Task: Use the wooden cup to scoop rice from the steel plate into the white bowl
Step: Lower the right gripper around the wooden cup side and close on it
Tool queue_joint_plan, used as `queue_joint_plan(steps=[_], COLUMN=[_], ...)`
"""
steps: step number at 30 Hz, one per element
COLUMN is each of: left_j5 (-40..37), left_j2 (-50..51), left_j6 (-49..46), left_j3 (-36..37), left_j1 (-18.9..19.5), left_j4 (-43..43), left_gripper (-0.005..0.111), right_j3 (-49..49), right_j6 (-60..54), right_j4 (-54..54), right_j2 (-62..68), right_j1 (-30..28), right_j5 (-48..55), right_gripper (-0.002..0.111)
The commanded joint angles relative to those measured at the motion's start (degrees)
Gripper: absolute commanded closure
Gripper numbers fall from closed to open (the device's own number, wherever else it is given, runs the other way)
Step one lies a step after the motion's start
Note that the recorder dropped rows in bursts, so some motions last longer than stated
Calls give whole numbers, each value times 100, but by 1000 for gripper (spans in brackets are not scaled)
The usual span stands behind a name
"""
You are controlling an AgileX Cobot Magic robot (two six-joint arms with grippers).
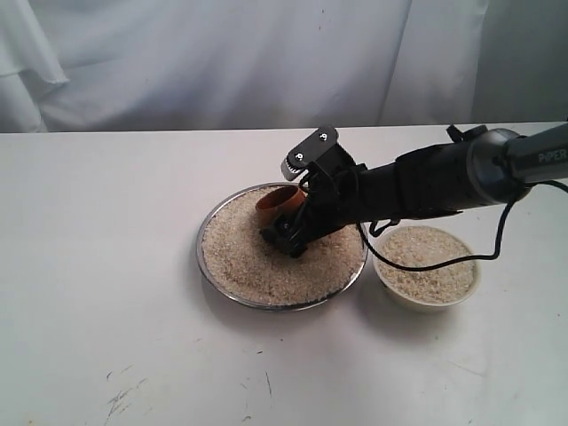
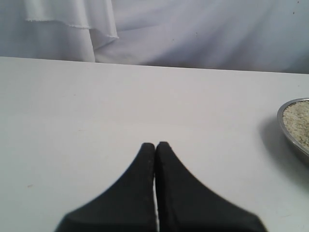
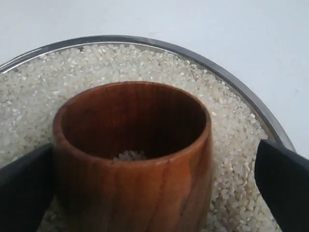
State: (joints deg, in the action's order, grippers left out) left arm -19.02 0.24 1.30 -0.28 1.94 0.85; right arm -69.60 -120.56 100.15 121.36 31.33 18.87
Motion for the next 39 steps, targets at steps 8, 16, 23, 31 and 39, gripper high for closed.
queue_joint_plan(steps=[8, 16, 23, 31, 39], left_j5=[76, 76, 76, 76, 76], left_j2=[-24, -24, -24, -24, -24], left_j6=[5, 5, 5, 5, 5], left_j3=[28, 28, 28, 28, 28], left_j1=[11, 11, 11, 11, 11], left_j4=[9, 9, 9, 9, 9], left_gripper=[107, 107, 107, 107, 107], right_j3=[-87, -149, -153, -153, -153], right_j6=[-46, -46, -46, -46, -46], right_j4=[-20, -23, -23, -28, -37], right_j2=[241, 241, 241, 241, 241], right_j1=[0, 0, 0, 0, 0], right_j5=[26, 199, 211, 460, 471], right_gripper=[3, 12, 25, 46, 57])
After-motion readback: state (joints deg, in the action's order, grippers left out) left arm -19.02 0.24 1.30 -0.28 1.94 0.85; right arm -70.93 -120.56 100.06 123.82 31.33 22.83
